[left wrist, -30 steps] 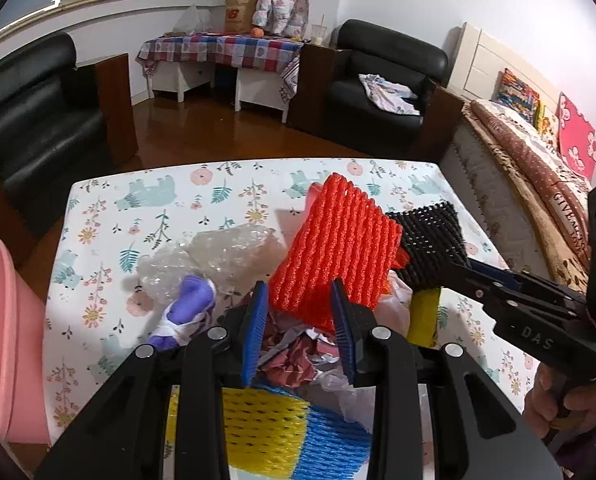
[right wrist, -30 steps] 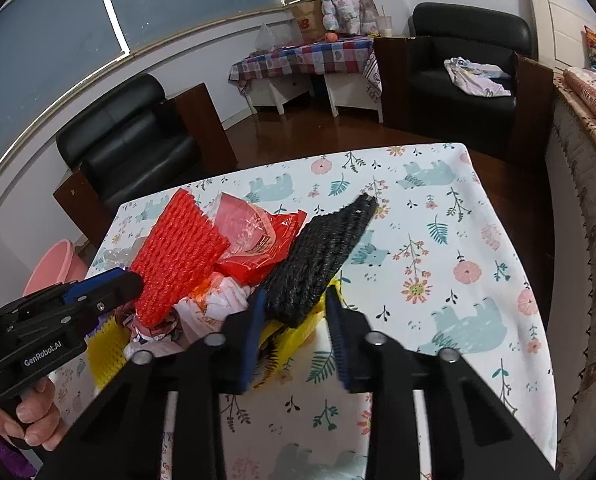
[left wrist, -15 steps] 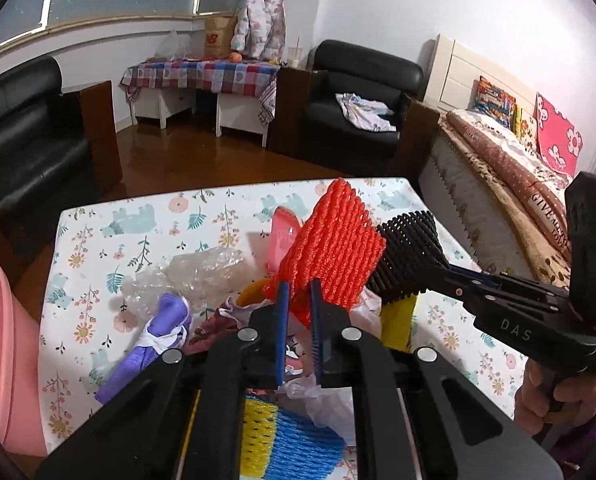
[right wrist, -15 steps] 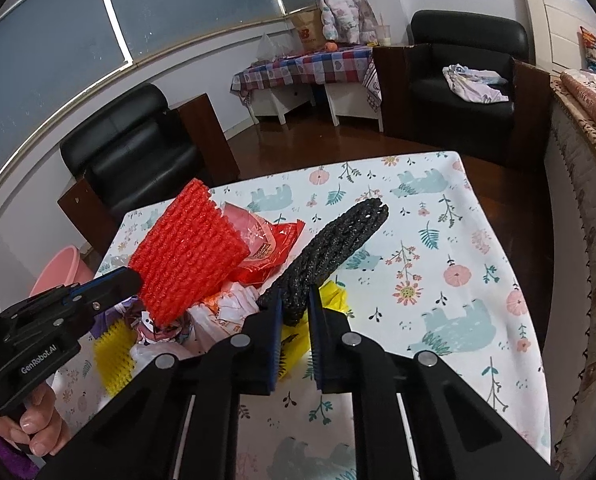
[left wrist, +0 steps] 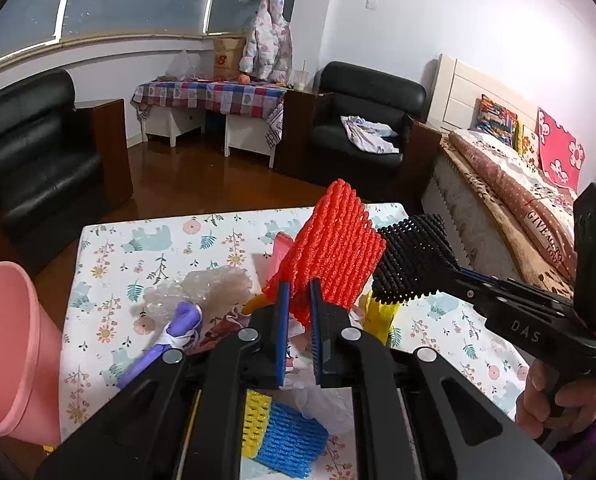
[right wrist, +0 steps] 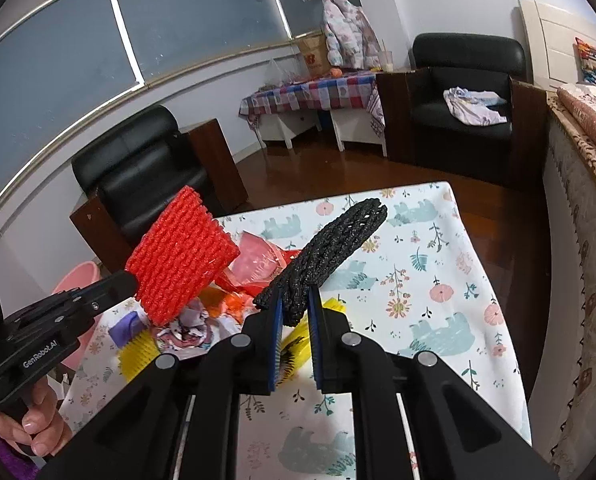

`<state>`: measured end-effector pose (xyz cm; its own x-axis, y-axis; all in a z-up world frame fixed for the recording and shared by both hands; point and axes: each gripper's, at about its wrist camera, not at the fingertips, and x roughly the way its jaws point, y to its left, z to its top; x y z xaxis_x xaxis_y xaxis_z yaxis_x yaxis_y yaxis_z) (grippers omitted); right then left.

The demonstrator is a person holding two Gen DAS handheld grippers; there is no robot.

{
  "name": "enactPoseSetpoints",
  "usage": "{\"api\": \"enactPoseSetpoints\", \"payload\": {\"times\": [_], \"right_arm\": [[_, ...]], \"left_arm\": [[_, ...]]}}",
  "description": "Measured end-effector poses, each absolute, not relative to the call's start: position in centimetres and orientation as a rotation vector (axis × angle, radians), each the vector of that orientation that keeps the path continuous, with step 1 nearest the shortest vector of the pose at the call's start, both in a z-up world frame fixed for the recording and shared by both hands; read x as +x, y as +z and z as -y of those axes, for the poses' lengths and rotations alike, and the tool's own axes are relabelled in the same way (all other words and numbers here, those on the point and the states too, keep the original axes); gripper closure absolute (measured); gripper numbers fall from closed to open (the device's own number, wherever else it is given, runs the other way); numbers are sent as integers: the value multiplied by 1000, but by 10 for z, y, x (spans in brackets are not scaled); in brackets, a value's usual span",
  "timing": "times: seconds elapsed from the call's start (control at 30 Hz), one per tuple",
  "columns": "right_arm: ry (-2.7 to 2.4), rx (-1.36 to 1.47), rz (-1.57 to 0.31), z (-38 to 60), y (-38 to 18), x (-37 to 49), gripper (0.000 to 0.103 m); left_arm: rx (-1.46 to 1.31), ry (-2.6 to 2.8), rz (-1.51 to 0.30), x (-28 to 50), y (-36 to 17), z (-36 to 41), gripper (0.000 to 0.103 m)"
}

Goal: Collect trash
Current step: 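Lift both held sleeves and carry them over the pink bin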

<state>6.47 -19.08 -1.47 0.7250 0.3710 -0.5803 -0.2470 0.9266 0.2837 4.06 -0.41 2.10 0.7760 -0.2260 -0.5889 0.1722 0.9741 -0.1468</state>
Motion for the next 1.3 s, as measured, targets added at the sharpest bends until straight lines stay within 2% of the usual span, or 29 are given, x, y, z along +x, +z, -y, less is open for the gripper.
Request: {"api": "enactPoseSetpoints", "payload": {"times": [0.83,1.3], "right_arm": [[473,147,-639,143,11,41,91],[687,66,-627,45,29,41,91]], "left_arm": [[-133,-107,-600,2,46,-32,94],[-200,89,-567,-29,55,-112,94]]}}
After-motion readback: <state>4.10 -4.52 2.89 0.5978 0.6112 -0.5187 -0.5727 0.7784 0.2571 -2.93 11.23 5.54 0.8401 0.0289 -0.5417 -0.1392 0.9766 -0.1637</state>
